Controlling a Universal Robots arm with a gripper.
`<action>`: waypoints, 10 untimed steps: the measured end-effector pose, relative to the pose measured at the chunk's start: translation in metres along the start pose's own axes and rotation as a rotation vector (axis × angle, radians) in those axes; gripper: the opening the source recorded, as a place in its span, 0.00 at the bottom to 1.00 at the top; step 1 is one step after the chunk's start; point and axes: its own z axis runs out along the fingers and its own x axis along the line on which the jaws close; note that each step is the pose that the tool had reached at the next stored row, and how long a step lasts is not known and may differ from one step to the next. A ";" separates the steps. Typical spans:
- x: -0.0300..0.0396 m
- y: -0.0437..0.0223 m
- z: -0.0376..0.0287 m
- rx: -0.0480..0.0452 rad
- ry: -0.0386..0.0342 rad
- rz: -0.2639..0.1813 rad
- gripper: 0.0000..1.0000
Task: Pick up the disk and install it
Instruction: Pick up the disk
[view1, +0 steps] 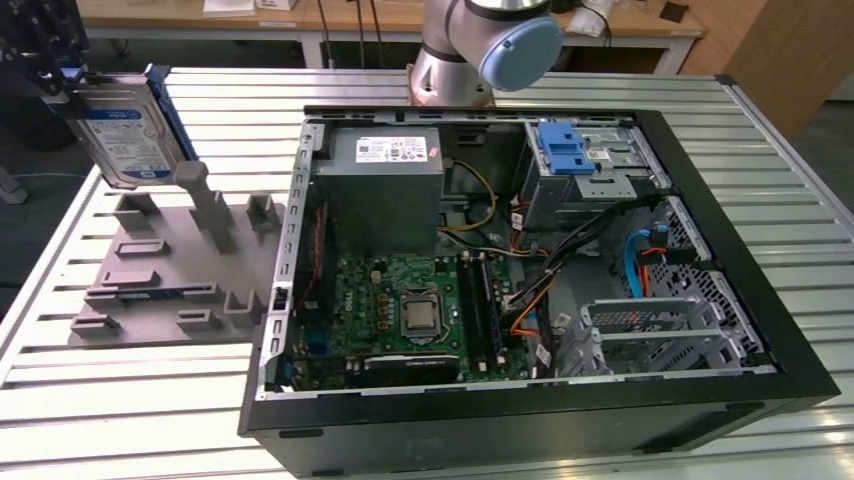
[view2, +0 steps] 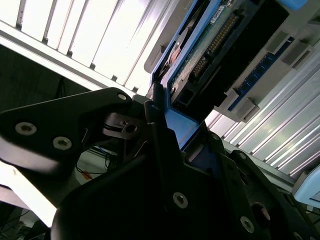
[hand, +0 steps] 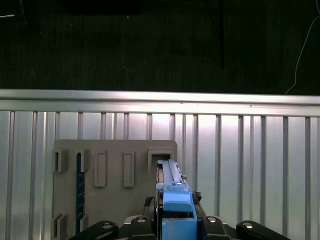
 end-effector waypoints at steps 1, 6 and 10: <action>0.0000 0.0000 0.0000 0.0000 0.0000 0.000 0.36; 0.0000 0.0000 -0.0001 0.0000 0.0000 0.000 0.36; 0.0000 0.0000 -0.0015 -0.0002 0.0001 0.000 0.36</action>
